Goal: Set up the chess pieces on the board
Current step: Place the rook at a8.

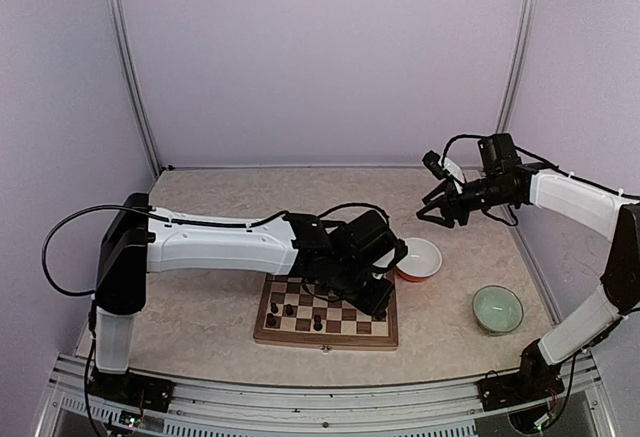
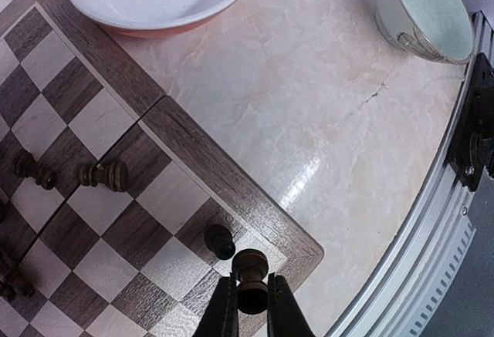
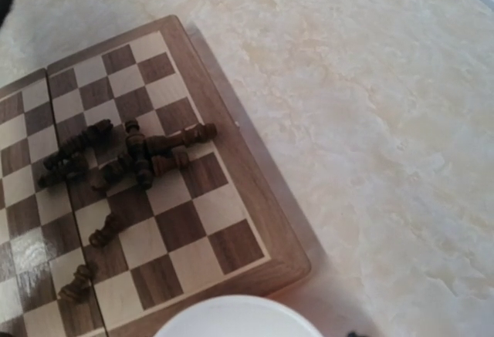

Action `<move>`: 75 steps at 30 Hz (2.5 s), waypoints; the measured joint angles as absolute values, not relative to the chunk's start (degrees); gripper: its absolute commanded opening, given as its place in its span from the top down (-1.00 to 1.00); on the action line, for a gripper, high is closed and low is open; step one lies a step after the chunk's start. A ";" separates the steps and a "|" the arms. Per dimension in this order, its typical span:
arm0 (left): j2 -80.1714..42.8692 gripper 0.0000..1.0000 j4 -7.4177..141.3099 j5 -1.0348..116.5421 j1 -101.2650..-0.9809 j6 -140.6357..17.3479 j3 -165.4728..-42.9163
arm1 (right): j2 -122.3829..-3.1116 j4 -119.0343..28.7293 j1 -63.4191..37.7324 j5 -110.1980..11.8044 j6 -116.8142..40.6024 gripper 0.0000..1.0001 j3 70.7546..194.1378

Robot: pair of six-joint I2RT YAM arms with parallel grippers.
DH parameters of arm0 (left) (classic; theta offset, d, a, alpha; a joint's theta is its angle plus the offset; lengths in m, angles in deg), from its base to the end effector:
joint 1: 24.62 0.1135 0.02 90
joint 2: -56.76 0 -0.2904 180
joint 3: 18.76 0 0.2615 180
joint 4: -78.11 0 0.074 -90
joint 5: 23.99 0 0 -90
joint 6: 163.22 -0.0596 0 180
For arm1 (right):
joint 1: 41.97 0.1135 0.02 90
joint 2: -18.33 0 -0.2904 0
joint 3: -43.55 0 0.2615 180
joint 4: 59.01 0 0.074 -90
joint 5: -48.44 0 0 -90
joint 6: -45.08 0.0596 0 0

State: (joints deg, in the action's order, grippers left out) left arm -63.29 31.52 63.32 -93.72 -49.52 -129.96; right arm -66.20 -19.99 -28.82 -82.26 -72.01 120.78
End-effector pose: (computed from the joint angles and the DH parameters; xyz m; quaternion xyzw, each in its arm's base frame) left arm 0.1756 -0.4677 0.2147 0.3748 0.8780 -0.2305 0.1886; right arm 0.3164 0.1138 0.2832 -0.4208 0.7727 0.2781 0.3854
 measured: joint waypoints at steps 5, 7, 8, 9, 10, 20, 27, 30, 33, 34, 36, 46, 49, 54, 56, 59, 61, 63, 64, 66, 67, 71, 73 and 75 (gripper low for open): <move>-64.74 0.90 28.16 63.73 -94.75 -50.35 -132.29 | -66.20 -20.01 -28.82 -82.18 -72.30 -0.07 120.36; -65.52 0.90 26.63 64.19 -95.12 -50.57 -133.52 | -66.20 -20.01 -28.82 -82.18 -72.30 -0.08 120.30; -65.94 0.90 25.71 64.65 -95.45 -50.61 -134.22 | -66.20 -20.01 -28.82 -82.22 -72.32 -0.08 120.27; -66.42 0.91 24.83 65.30 -95.89 -50.63 -135.00 | -66.20 -20.01 -28.82 -82.22 -72.32 -0.08 120.27; -66.81 0.90 24.02 65.74 -96.33 -50.61 -135.62 | -66.20 -19.99 -28.82 -82.24 -72.30 -0.07 120.27; -68.80 0.90 21.42 67.64 -98.27 -50.50 -136.60 | -66.20 -19.99 -28.82 -82.94 -72.43 -0.08 120.23; -69.92 0.90 21.27 68.04 -98.16 -50.07 -137.61 | -66.20 -19.97 -28.82 -83.34 -72.51 -0.08 119.92; -70.11 0.89 21.25 68.12 -98.14 -49.72 -137.96 | -66.20 -19.95 -28.82 -83.55 -72.54 -0.08 119.92; -70.31 0.87 21.21 68.26 -98.14 -49.63 -138.26 | -66.22 -19.95 -28.82 -83.73 -72.58 -0.08 119.92; -70.33 0.86 21.18 68.30 -98.14 -49.54 -138.30 | -66.24 -19.95 -28.82 -83.79 -72.58 -0.08 119.92; -70.38 0.84 21.10 68.47 -98.12 -49.50 -138.41 | -66.29 -19.95 -28.82 -83.95 -72.65 -0.08 119.92; -70.40 0.62 21.03 69.06 -97.83 -49.21 -138.46 | -66.88 -19.90 -28.82 -84.12 -72.76 -0.08 119.92; -70.40 0.57 21.03 69.02 -97.79 -49.10 -138.46 | -66.96 -19.90 -28.82 -84.21 -72.76 -0.08 119.92; -70.40 0.49 21.12 68.23 -97.72 -48.93 -138.46 | -67.01 -19.88 -28.82 -84.30 -72.76 -0.08 119.92; -70.40 0.47 21.16 67.91 -97.68 -48.78 -138.46 | -67.03 -19.88 -28.82 -84.30 -72.76 -0.08 119.92; -70.40 0.39 21.36 67.75 -97.68 -48.56 -138.46 | -67.07 -19.88 -28.82 -84.38 -72.76 -0.08 119.92; -70.38 0.31 21.47 67.75 -97.66 -48.30 -138.46 | -67.07 -19.88 -28.82 -84.41 -72.76 -0.08 119.92; -70.33 0.22 21.42 67.84 -97.64 -48.01 -138.46 | -67.09 -19.88 -28.82 -84.43 -72.76 -0.08 119.92; -70.27 0.18 21.34 67.97 -97.55 -47.97 -138.46 | -67.09 -19.86 -28.82 -84.43 -72.76 -0.07 119.92; -69.44 0.10 20.81 68.54 -97.33 -47.97 -138.24 | -67.09 -19.86 -28.82 -84.43 -72.78 -0.03 119.92; -68.52 0.08 20.66 69.02 -97.20 -47.95 -137.78 | -67.09 -19.86 -28.82 -84.43 -72.80 0.02 119.92; -60.63 0.05 22.08 71.38 -95.21 -47.84 -131.79 | -67.18 -19.92 -28.19 -84.14 -73.08 0.09 119.90; -54.73 0.04 24.94 72.19 -92.74 -47.53 -126.26 | -67.33 -20.01 -26.88 -82.96 -73.08 0.11 119.88; -48.28 0.04 28.72 72.60 -88.83 -46.81 -119.66 | -67.99 -20.12 -24.32 -81.37 -72.95 0.14 119.90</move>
State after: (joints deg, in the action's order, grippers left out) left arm -48.28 28.72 72.60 -88.83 -46.81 -119.66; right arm -67.99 -20.12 -24.32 -81.37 -72.95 119.90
